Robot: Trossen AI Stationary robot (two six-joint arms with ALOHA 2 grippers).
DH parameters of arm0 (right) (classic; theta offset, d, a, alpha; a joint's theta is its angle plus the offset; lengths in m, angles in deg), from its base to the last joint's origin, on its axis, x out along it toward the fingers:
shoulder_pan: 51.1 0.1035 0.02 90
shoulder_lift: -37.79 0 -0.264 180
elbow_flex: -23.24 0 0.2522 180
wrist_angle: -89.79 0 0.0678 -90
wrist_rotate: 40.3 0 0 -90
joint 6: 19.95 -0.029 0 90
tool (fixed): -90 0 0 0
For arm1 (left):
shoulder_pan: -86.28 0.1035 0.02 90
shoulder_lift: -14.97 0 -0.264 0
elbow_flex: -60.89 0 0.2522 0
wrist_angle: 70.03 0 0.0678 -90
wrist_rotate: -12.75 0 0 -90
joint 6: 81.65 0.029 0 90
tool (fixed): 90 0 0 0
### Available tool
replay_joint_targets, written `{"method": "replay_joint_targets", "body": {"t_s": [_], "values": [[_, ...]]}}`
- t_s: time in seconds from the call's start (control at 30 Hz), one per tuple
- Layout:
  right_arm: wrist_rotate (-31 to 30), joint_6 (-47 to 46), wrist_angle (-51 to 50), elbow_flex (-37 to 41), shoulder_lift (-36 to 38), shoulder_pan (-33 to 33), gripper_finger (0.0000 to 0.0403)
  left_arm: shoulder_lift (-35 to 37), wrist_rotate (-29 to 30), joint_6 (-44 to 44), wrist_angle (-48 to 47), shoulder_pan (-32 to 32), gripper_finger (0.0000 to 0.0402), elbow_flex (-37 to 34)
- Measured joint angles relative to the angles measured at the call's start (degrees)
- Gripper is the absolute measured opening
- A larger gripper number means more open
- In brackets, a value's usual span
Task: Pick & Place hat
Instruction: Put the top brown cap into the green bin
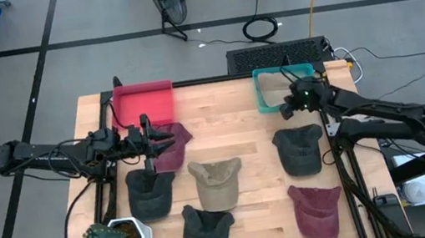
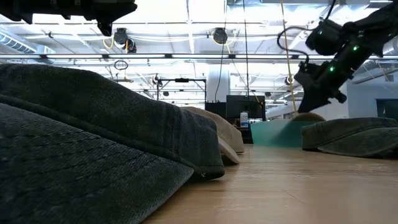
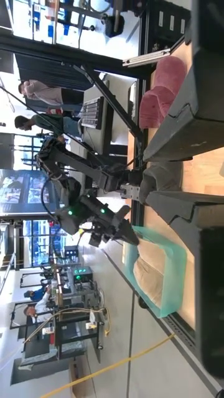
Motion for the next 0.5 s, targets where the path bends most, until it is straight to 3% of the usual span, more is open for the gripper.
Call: {"method": "replay_joint_targets", "body": {"t_s": [0.5], "values": [[1.24,2.95,7.82,2.32,-8.80,-2.91,0.0001,0.00,0.00,-0.14,-0.01,-0.02,0.0090,0.00]]}}
